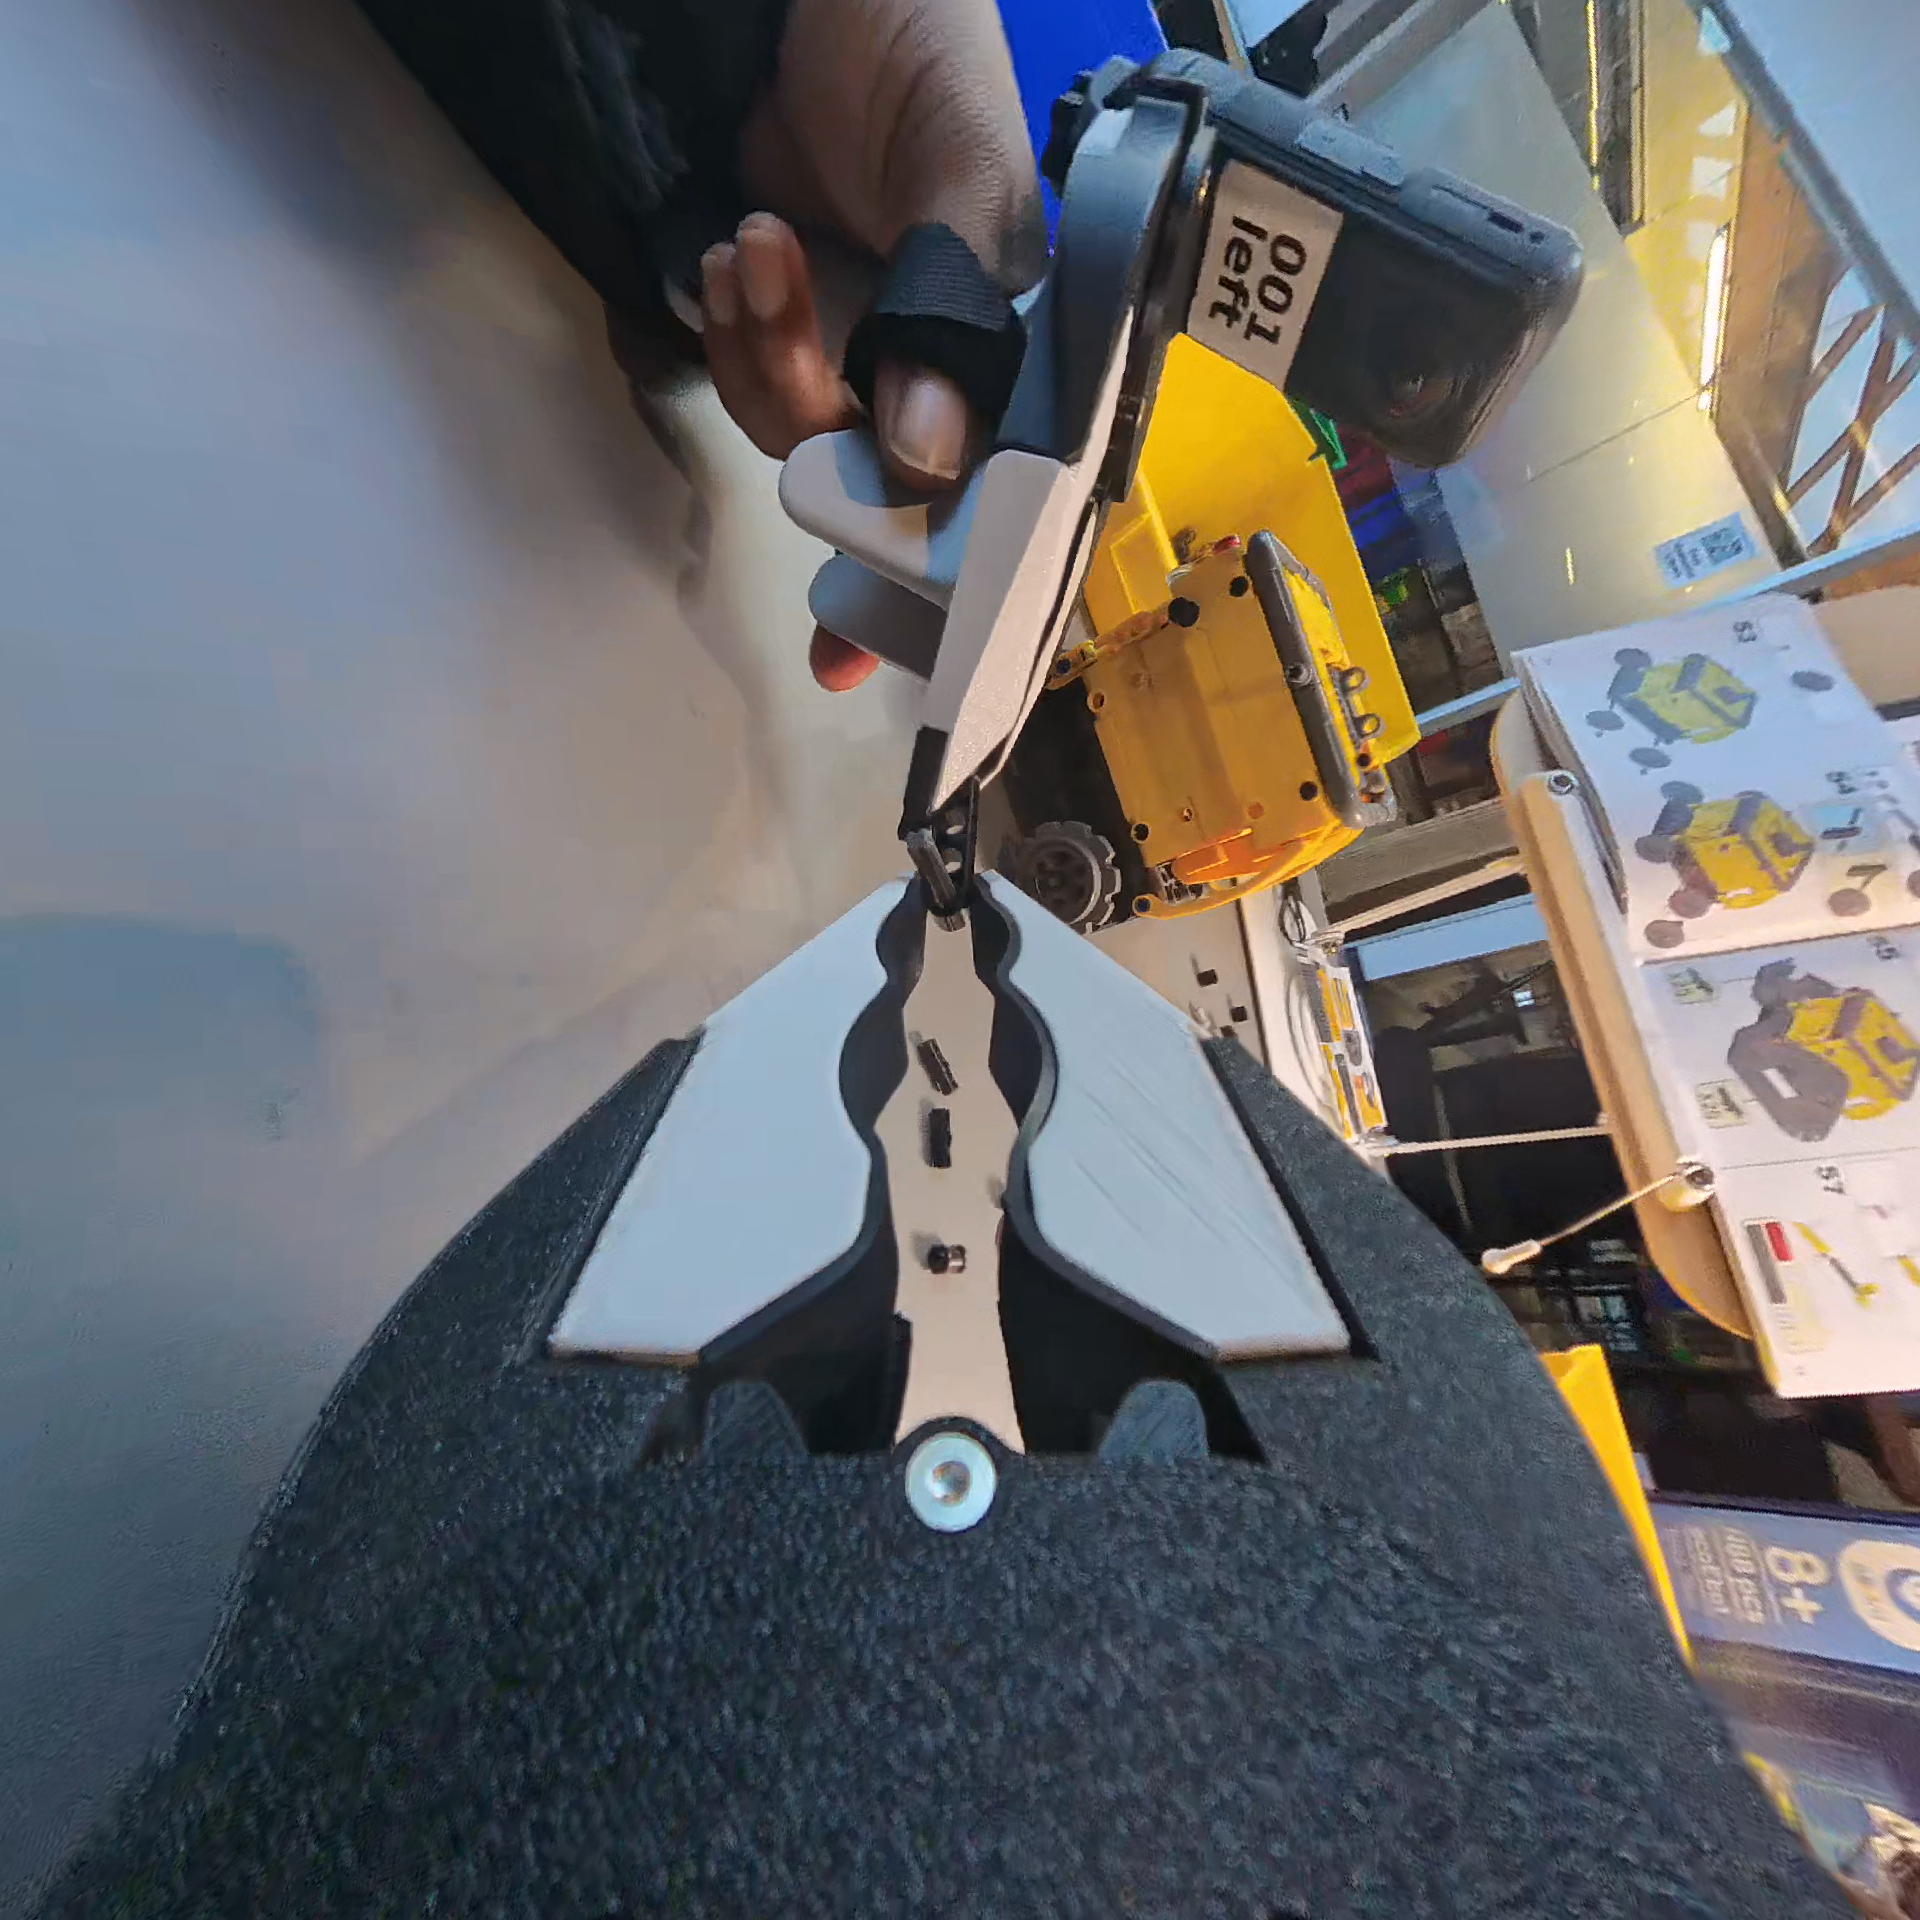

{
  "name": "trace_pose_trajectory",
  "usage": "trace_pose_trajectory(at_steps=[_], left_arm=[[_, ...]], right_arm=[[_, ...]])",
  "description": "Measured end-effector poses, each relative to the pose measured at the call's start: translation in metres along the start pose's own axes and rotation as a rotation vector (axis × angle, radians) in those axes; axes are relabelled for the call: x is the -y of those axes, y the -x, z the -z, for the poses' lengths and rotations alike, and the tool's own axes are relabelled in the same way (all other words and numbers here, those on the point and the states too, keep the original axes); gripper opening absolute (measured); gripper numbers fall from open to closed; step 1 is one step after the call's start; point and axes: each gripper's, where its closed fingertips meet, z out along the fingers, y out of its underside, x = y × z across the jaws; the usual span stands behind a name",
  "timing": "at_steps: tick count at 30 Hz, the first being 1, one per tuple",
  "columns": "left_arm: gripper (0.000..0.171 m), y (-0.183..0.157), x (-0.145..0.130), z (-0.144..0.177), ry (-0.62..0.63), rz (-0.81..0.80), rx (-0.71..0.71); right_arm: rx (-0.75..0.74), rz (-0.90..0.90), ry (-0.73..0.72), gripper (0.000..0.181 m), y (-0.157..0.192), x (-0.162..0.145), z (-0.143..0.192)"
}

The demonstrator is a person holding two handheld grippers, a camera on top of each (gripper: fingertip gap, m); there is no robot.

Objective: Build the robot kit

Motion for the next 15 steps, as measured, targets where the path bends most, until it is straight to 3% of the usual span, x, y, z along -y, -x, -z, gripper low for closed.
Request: trace_pose_trajectory(at_steps=[8, 12, 15], left_arm=[[0.006, 0.002, -0.005, -0.003, 0.026, 0.041, -0.005], [0.008, 0.002, -0.006, -0.004, 0.035, 0.013, 0.008], [0.025, -0.001, -0.003, -0.002, 0.032, -0.076, 0.03]], right_arm=[[0.032, 0.011, -0.038, 0.004, 0.008, 0.004, 0.005], [0.197, -0.31, -0.064, 0.003, 0.014, 0.004, 0.007], [0.364, -0.559, -0.06, 0.004, 0.022, 0.003, 0.008]])
